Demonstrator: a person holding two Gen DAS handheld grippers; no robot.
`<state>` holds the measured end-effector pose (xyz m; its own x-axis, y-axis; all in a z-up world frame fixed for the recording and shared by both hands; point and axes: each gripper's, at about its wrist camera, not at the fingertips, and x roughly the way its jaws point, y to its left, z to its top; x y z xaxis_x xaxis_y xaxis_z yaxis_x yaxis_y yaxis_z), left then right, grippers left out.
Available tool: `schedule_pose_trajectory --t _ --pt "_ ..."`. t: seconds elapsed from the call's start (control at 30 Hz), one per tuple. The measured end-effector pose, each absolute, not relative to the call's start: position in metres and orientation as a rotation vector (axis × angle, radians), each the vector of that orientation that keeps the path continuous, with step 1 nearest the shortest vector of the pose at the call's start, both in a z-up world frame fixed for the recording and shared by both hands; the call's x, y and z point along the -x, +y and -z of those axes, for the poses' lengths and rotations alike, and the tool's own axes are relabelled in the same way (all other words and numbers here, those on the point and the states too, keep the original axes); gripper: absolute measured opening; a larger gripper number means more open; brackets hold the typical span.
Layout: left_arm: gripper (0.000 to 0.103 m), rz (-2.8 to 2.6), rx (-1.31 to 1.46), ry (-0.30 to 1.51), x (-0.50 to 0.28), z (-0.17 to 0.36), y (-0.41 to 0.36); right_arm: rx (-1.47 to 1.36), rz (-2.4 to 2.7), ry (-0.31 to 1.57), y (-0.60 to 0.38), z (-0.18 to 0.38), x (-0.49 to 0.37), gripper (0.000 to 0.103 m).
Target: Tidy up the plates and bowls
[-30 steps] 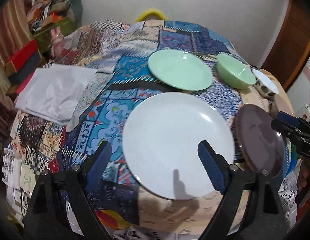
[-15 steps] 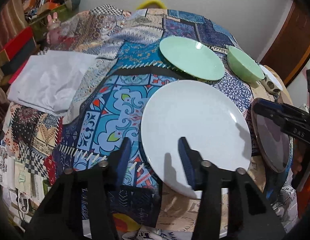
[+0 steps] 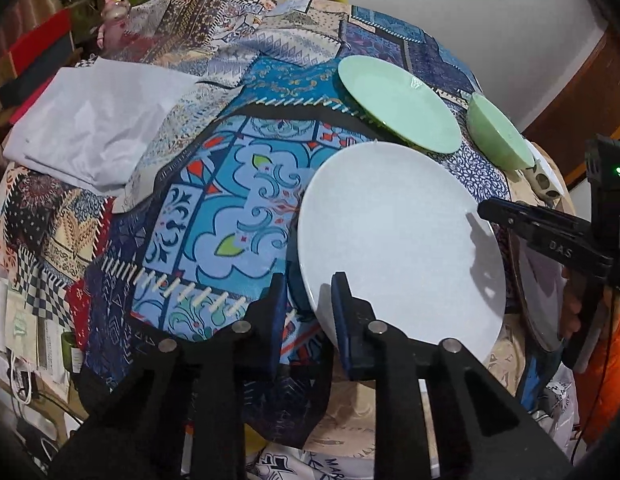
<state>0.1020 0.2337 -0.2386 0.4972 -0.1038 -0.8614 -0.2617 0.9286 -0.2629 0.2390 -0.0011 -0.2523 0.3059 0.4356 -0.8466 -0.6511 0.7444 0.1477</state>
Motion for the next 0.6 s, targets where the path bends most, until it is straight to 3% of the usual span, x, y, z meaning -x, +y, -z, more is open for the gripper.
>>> schedule_pose_trajectory --t 0.6 --pt "0.024 -0.027 0.446 1.104 -0.102 0.251 0.22 0.249 -0.8 1.117 0.009 0.266 -0.246 0.022"
